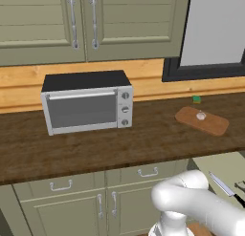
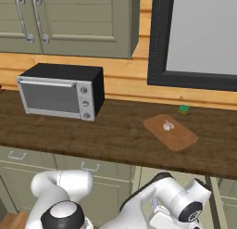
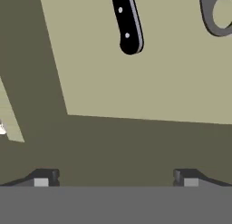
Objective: Place the appropriate cutting tool for cutting the garlic skin on the cutting board.
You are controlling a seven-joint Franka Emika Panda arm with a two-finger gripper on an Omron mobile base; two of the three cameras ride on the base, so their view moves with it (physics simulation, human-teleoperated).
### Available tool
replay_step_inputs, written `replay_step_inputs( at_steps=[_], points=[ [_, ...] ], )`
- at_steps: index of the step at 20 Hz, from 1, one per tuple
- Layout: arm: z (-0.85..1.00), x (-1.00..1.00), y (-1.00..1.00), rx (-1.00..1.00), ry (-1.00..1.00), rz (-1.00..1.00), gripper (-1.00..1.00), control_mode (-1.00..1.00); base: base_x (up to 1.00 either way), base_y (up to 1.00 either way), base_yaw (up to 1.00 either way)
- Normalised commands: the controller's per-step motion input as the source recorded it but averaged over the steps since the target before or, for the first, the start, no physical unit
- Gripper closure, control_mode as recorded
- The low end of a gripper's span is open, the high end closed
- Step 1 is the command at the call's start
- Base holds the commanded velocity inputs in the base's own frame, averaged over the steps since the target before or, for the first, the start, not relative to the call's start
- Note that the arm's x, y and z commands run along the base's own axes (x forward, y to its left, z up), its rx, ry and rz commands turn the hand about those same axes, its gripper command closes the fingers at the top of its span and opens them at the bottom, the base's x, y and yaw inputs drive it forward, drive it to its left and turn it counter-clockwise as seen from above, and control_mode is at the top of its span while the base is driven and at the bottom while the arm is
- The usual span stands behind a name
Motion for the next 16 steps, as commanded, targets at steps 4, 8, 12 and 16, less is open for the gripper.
replay_step_inputs(
  at_steps=[4,8,12,16],
  points=[
    [0.14,0.6,0.03,-0.09,-0.05,0.0,-1.0,-1.0,0.0,0.0,0.0],
    [0.0,0.47,0.0,-0.1,-0.12,0.02,-1.0,-1.0,0.0,0.0,0.0],
    [-0.11,0.21,0.0,-0.11,-0.12,0.01,-1.0,-1.0,0.0,0.0,0.0],
    [-0.24,0.25,0.03,-0.07,-0.04,0.0,-1.0,-1.0,0.0,0.0,0.0]
  ],
)
